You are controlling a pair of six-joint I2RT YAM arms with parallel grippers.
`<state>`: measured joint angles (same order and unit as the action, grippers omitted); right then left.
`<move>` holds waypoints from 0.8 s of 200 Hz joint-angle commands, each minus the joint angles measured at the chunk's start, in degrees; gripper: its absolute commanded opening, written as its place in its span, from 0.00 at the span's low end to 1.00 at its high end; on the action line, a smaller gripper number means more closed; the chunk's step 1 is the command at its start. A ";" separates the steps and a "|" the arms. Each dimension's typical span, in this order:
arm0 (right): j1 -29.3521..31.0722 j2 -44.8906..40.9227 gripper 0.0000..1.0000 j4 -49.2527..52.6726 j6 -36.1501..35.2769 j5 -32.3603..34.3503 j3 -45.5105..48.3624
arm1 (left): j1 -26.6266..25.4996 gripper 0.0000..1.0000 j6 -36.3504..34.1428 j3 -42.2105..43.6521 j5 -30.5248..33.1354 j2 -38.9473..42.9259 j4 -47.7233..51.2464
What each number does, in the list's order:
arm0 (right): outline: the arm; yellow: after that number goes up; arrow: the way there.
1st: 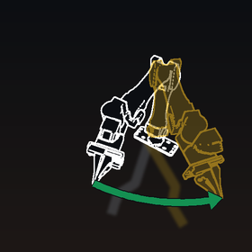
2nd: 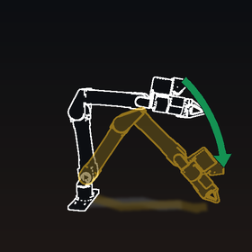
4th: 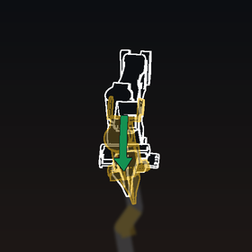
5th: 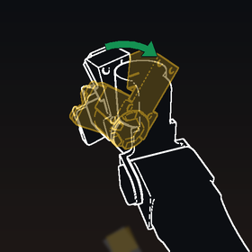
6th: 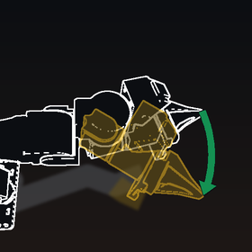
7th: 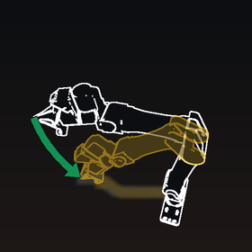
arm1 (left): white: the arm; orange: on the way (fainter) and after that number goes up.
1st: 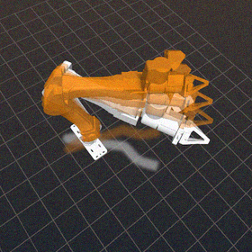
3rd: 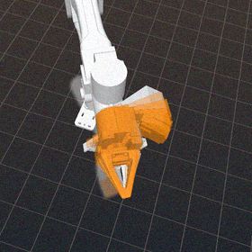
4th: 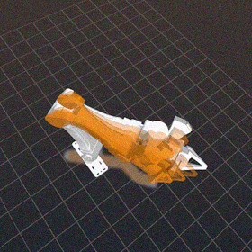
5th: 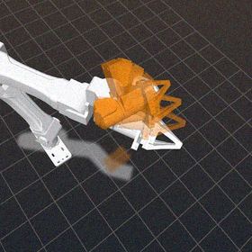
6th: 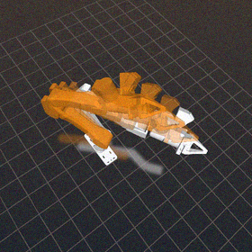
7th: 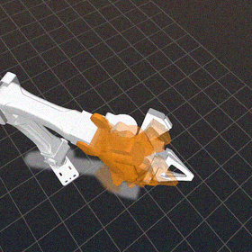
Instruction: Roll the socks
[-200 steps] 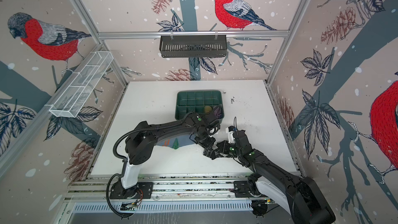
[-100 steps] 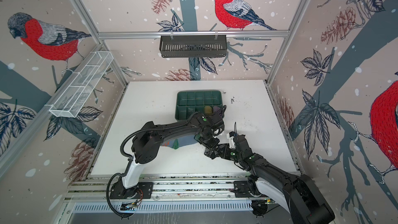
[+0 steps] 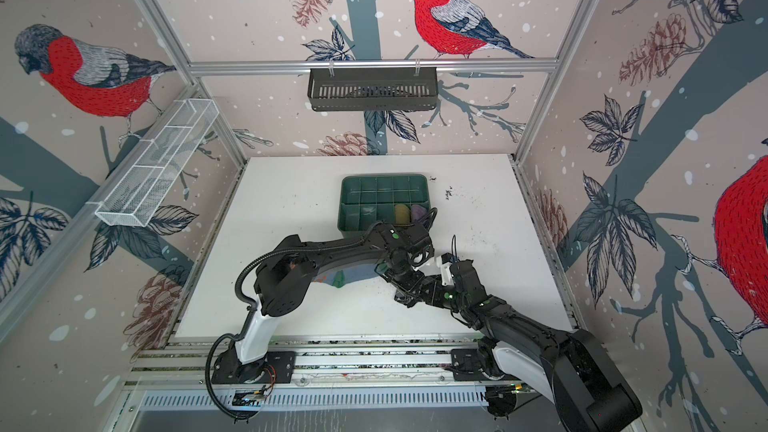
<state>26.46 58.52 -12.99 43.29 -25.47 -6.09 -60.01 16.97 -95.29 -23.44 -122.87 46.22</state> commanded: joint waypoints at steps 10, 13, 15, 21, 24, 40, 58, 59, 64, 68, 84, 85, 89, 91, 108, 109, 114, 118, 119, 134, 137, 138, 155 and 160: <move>-0.13 -0.29 0.03 1.56 -0.48 0.82 0.10 | 0.32 0.24 1.70 1.06 -2.36 0.61 -4.45; -0.21 -0.38 0.03 1.61 -0.48 0.83 0.08 | 0.41 0.23 1.73 1.07 -2.44 0.61 -4.62; -0.25 -0.39 0.03 1.64 -0.48 0.79 0.06 | 0.48 0.24 1.79 1.11 -2.47 0.61 -4.77; -0.20 -0.57 0.03 1.81 -0.39 0.84 0.09 | 0.57 0.24 1.96 1.21 -2.49 0.70 -5.13; -0.26 -0.72 0.04 1.87 -0.40 0.79 0.11 | 0.64 0.24 2.01 1.32 -2.49 0.70 -5.37; -0.31 -1.64 0.04 2.39 -0.31 0.77 -0.02 | 0.93 0.24 2.22 1.90 -2.57 0.83 -6.27; -0.51 -3.06 0.07 3.34 -0.22 0.71 -0.32 | 1.29 0.23 2.60 3.17 -2.57 1.05 -7.49; -0.52 -3.15 0.08 3.42 -0.22 0.74 -0.37 | 1.34 0.23 2.61 3.26 -2.57 1.05 -7.61; -0.53 -3.52 0.10 3.69 -0.22 0.73 -0.42 | 1.46 0.24 2.86 3.74 -2.65 1.16 -8.02; -0.69 -3.87 0.12 3.90 -0.22 0.84 -0.49 | 1.52 0.23 2.94 4.11 -2.66 1.21 -8.48; -1.01 -4.87 0.16 4.88 -0.31 0.79 -0.81 | 1.87 0.23 3.48 5.72 -2.85 1.66 -10.10; -1.03 -4.93 0.16 4.94 -0.31 0.78 -0.88 | 1.89 0.23 3.54 5.81 -2.89 1.71 -10.18; -1.07 -5.10 0.16 5.14 -0.37 0.83 -0.92 | 1.99 0.23 3.65 6.24 -2.92 1.80 -10.60; -1.08 -5.15 0.16 5.30 -0.39 0.86 -0.96 | 2.04 0.23 3.70 6.42 -2.99 1.83 -10.84; -1.36 -5.76 0.16 6.22 -0.66 0.73 -1.35 | 2.43 0.24 4.19 7.92 -3.63 2.28 -12.54; -1.38 -5.78 0.16 6.27 -0.66 0.71 -1.37 | 2.48 0.23 4.20 8.01 -3.63 2.28 -12.64; -1.40 -5.95 0.16 6.46 -0.66 0.76 -1.44 | 2.61 0.24 4.35 8.41 -3.94 2.38 -13.24; -1.40 -6.04 0.16 6.57 -0.66 0.71 -1.46 | 2.62 0.24 4.43 8.75 -4.15 2.50 -13.73; -1.41 -6.09 0.16 6.62 -0.66 0.70 -1.46 | 2.66 0.24 4.41 8.87 -4.20 2.52 -13.84; -1.49 -6.55 0.16 7.26 -0.66 0.69 -1.64 | 2.96 0.26 4.93 10.21 -5.58 3.09 -16.17; -1.57 -6.72 0.16 7.47 -0.66 0.73 -1.78 | 3.03 0.26 4.97 10.47 -5.89 3.15 -16.62; -1.58 -6.74 0.16 7.51 -0.66 0.71 -1.76 | 3.04 0.26 5.03 10.52 -5.99 3.20 -16.74; -1.77 -7.73 0.17 8.62 -0.75 0.89 -2.08 | 3.16 0.27 5.18 11.38 -6.72 3.67 -17.81; -1.91 -8.08 0.17 8.95 -0.75 0.95 -2.31 | 3.18 0.27 5.18 11.57 -6.71 3.73 -17.91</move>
<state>24.86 51.57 -5.56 43.29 -24.84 -7.55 -57.08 21.67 -84.73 -29.80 -119.70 31.14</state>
